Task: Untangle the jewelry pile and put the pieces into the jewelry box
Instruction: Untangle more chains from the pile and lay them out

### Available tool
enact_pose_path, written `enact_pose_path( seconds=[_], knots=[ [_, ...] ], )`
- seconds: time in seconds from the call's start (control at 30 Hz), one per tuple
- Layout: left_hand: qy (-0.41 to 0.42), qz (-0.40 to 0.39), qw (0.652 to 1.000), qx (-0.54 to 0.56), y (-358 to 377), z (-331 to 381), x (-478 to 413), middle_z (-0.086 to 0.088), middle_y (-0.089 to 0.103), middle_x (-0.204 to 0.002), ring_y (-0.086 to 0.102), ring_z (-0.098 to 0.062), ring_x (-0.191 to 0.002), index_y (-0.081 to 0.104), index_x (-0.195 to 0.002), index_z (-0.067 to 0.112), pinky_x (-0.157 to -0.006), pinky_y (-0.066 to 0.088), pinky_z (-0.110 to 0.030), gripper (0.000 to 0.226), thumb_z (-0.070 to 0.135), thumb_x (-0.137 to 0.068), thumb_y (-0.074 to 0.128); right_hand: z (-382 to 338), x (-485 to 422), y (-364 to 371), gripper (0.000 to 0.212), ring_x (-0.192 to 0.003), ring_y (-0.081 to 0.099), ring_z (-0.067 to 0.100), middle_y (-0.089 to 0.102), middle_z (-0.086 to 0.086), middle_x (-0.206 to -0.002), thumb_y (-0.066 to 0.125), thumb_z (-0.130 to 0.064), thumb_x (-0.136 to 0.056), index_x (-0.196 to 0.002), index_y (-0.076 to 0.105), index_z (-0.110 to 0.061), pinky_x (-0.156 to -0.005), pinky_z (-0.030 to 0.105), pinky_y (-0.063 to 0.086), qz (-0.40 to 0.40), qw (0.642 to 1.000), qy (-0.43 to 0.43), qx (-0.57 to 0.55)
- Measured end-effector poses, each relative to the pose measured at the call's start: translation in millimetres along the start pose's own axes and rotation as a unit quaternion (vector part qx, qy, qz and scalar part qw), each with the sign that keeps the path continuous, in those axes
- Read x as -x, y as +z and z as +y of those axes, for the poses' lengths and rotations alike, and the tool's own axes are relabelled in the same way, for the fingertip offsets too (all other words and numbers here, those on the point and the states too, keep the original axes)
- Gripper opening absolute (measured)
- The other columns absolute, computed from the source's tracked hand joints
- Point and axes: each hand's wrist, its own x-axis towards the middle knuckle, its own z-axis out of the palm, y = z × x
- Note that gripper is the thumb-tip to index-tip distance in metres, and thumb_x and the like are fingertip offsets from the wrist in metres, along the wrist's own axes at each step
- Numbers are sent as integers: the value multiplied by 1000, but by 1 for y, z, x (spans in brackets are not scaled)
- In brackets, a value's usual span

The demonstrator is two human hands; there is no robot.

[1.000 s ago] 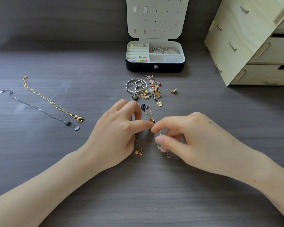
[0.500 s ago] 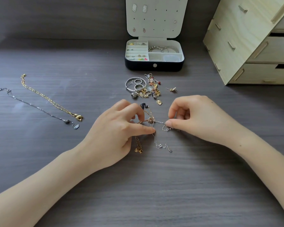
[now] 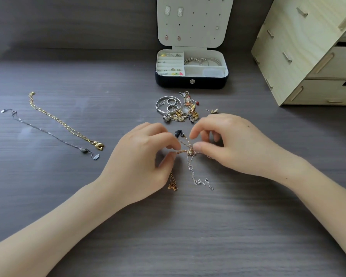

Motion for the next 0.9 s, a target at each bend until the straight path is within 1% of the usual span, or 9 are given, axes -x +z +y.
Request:
enact_pose_path(
  seconds=[0.1,0.17,0.23,0.33,0.47,0.6,0.7,0.77,0.9],
  knots=[
    [-16,-10,1000,-3,5,2,-2,5,58,-78,53,-18,-70,67,-79,19,-64,36,-23,14,26,-79,54,0,-6,2,12,-70,43,-3,52,-12,-76,63,-23,-88,-99,64,-27,-68,10,31,32,999,5,-7],
    [-17,-19,1000,2,8,3,-3,6,57,-78,52,-16,-69,67,-79,21,-64,37,-24,21,33,-80,50,-2,-12,3,16,-68,42,-2,50,-12,-76,64,-29,-88,-104,64,-27,-67,20,32,21,1000,1,2],
    [-23,-20,1000,8,10,5,-5,7,56,-76,50,-15,-68,67,-79,21,-62,37,-24,19,34,-79,53,-4,-18,3,20,-69,42,4,49,-10,-78,63,-36,-87,-105,64,-27,-67,24,29,2,1000,8,24],
    [-37,-14,999,19,13,6,-8,9,55,-74,49,-15,-66,66,-78,20,-60,34,-21,9,27,-75,61,-10,-27,2,15,-83,45,12,46,-9,-83,61,-36,-88,-98,65,-26,-69,25,27,-27,997,9,77],
    [-45,-19,999,18,13,3,-9,6,56,-74,49,-15,-66,63,-76,17,-64,36,-24,15,30,-78,57,-12,-29,3,7,-97,51,17,45,-9,-89,58,-32,-90,-90,62,-25,-75,27,32,-26,993,13,112],
    [-39,-23,999,1,14,1,-10,4,52,-74,49,-18,-67,62,-76,14,-62,34,-25,12,25,-77,58,-8,-15,1,12,-79,49,15,48,-13,-78,59,-35,-84,-85,63,-24,-70,30,37,38,997,-29,62],
    [-43,-22,999,8,13,0,-9,7,50,-73,47,-16,-67,62,-77,13,-60,32,-21,12,25,-77,58,-11,6,-5,29,-75,46,10,52,-15,-78,57,-57,-74,-82,64,-30,-69,24,36,-39,996,-81,3],
    [-54,-20,998,18,13,-1,-9,8,51,-73,48,-14,-69,63,-77,15,-62,36,-24,13,27,-77,58,-14,17,-2,36,-73,46,8,53,-17,-76,55,-65,-69,-80,63,-31,-65,22,37,-74,992,-98,40],
    [-55,-14,998,40,13,-1,-8,13,49,-71,44,-7,-68,68,-80,20,-64,35,-15,11,24,-78,58,-12,26,4,25,-68,39,6,45,-19,-69,56,-53,-74,-71,61,-28,-57,17,30,-76,991,-88,70]
  ],
)
